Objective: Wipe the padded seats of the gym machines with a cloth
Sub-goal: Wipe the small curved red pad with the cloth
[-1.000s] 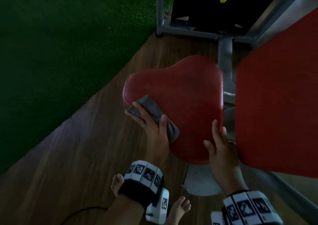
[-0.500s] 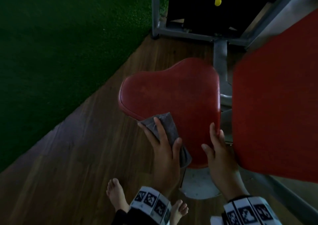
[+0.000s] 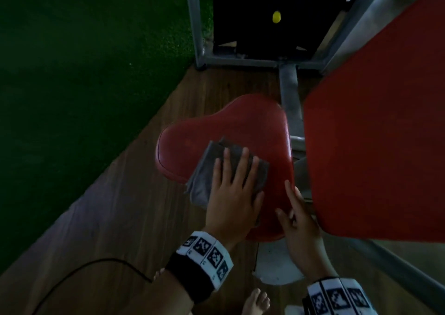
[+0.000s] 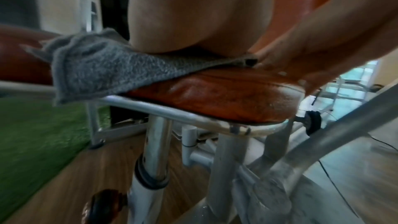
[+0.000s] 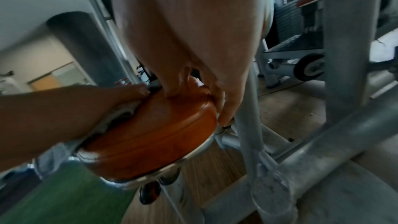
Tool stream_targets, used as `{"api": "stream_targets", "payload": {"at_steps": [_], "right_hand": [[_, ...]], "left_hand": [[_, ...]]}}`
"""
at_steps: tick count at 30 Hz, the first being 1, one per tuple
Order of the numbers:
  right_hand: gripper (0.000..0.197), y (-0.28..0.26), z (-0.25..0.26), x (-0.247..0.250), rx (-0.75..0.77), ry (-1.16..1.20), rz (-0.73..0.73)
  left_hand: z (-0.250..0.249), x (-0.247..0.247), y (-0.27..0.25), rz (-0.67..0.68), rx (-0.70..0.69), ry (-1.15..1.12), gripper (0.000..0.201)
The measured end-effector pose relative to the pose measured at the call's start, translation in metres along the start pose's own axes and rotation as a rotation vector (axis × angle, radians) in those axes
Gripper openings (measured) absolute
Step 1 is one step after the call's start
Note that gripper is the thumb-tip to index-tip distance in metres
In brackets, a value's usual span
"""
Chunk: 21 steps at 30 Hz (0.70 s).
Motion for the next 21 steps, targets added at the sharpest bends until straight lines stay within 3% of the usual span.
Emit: {"api": "stream_targets", "payload": {"at_steps": [3, 5, 7, 9, 10, 13, 17, 21], "right_hand": [[0.047, -0.008, 0.012, -0.002, -0.072, 0.228, -0.158], [0.045, -0.015, 0.019, -0.005, -0.057, 0.275, -0.257], [0.046, -0.017, 0.028, -0.007, 0.017, 0.161, -0.325], [0.048, -0.013, 0.043, -0.014, 0.138, -0.023, -0.361], [0.049, -0.008, 0.053, -0.020, 0.193, -0.129, -0.365], [0.052, 0.014, 0.084, -0.050, 0.257, -0.388, -0.297], [0.059, 0.039, 0.087, -0.093, 0.135, -0.501, -0.062], [0.058, 0.036, 0.068, -0.089, 0.091, -0.631, -0.038]], "left_hand": [[-0.006, 0.002, -0.005, 0.094, -0.169, 0.027, 0.070], [0.000, 0.018, -0.002, 0.103, -0.195, -0.089, 0.067], [0.020, 0.046, 0.003, -0.019, -0.094, -0.246, 0.054], [0.055, 0.067, 0.008, -0.196, 0.076, -0.262, 0.041], [0.074, 0.072, 0.011, -0.220, 0.169, -0.260, 0.039], [0.126, 0.072, 0.024, -0.145, 0.371, -0.212, 0.045], [0.144, 0.065, 0.030, 0.009, 0.362, -0.344, 0.055], [0.145, 0.063, 0.030, 0.026, 0.351, -0.403, 0.057]]}}
Point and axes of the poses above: each hand's wrist, its own y-axis towards the middle knuckle, its own x-axis out of the back of the hand, z = x × y, the point moved 4 cm from there along y, towards the middle knuckle, and after that the axes turned 14 degrees about x, right-handed, at the moved point
